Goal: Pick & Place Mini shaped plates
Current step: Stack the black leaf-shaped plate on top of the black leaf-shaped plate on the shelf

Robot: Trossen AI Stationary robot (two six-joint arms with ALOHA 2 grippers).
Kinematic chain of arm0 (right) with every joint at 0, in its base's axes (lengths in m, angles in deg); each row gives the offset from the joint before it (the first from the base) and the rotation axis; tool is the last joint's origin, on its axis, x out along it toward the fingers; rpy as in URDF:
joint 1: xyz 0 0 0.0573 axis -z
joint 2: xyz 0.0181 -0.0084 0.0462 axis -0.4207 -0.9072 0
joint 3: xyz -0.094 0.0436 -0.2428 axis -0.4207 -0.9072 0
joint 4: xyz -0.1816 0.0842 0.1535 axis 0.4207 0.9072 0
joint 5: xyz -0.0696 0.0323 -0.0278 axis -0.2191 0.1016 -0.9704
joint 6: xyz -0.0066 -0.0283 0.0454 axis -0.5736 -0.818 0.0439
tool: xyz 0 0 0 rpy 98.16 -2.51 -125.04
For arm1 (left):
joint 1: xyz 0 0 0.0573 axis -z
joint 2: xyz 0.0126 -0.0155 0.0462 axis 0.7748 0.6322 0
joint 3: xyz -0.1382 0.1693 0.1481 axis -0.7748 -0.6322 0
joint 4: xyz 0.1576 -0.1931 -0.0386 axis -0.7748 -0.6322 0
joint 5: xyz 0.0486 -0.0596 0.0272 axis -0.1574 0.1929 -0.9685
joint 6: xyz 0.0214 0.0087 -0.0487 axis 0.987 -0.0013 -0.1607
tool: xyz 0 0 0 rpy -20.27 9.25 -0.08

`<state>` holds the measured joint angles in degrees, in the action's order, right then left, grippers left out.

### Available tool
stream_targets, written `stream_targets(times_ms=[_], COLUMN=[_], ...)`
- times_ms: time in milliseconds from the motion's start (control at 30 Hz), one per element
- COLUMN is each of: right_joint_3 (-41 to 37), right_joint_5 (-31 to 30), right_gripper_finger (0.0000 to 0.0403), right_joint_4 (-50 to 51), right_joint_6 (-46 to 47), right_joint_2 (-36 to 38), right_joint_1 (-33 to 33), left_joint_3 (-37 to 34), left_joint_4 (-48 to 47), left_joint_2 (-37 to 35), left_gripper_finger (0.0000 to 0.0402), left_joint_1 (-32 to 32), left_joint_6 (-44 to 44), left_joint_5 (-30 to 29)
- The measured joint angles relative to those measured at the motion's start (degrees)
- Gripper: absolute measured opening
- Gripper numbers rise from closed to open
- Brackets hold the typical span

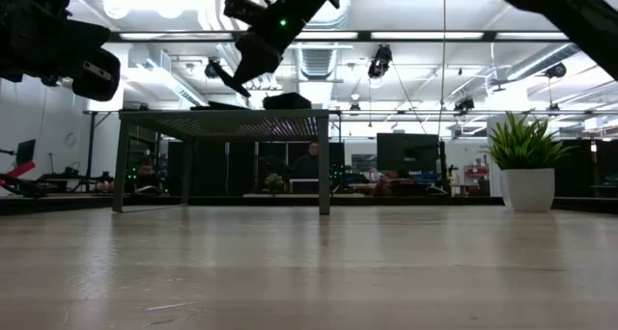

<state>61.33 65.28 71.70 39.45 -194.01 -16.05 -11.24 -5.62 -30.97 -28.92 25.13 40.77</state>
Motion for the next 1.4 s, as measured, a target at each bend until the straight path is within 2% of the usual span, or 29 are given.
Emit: stream_targets(times_ms=[267,700,800,1133,1400], right_joint_3=[11.12,11.81,11.81,11.79,11.79], right_joint_5=[4.08,3.42,0.01,-0.59,-2.60], right_gripper_finger=[0.0008,0.0012,0.0030,0.0115,0.0130], right_joint_4=[11.22,13.33,13.61,13.23,13.32], right_joint_6=[1.93,4.48,4.25,3.19,1.27], right_joint_2=[-5.86,-6.66,-6.53,-6.44,-5.69], right_joint_1=[1.55,1.63,1.56,0.40,-0.23], left_joint_3=[0.00,0.00,0.00,0.00,0.00], left_joint_4=[-0.02,-0.02,0.00,0.00,-0.02], left_joint_2=[0.00,-0.01,0.00,-0.02,-0.02], left_gripper_finger=[0.0000,0.0000,0.0000,0.0000,0.0000], left_joint_1=[0.00,0.00,0.00,0.00,0.02], left_joint_6=[0.00,0.00,0.00,0.00,0.00], left_joint_5=[0.00,0.01,0.00,0.00,0.00])
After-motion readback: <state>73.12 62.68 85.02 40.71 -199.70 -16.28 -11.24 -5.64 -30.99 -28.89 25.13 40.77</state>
